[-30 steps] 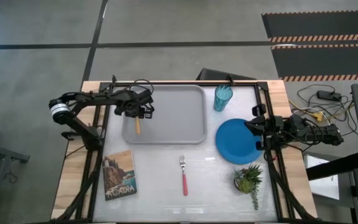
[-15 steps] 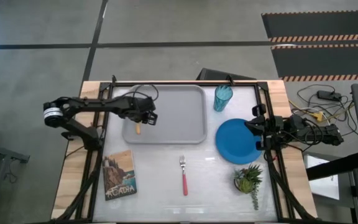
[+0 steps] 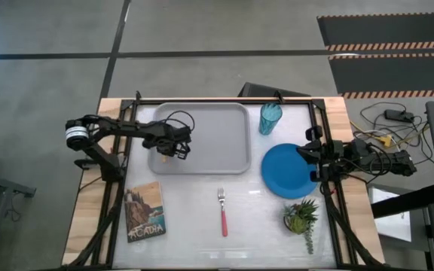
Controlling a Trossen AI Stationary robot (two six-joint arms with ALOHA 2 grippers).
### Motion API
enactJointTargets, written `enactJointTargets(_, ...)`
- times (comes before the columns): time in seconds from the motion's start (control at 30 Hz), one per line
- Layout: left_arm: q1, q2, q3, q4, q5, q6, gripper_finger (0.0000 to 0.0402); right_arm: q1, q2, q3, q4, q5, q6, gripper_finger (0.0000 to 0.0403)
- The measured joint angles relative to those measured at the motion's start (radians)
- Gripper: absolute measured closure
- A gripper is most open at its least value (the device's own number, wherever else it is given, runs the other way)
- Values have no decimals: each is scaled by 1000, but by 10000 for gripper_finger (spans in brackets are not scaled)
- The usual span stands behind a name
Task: Pick and place plate/cup/fork/spoon on tray
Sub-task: Put the yellow spoon on the gray serving tray, then put the blue plate on the right of the gray serving tray
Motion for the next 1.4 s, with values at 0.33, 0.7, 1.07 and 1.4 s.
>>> enactJointTargets(0.33, -6, -13, -9, -3, 0, -21, 401, 0, 0, 0, 0, 0, 0, 394)
enactJointTargets(0.7, -168, -132, 63, 21, -10, -132, 402, 0, 0, 0, -1, 0, 0, 394)
enactJointTargets(1.07, -440, -134, 156, 208, -87, -252, 402, 0, 3, 0, -6, 0, 1, 394)
enactJointTargets(1.4, -551, -144, 156, 557, -105, 117, 402, 0, 13, 41, -27, -3, 109, 394)
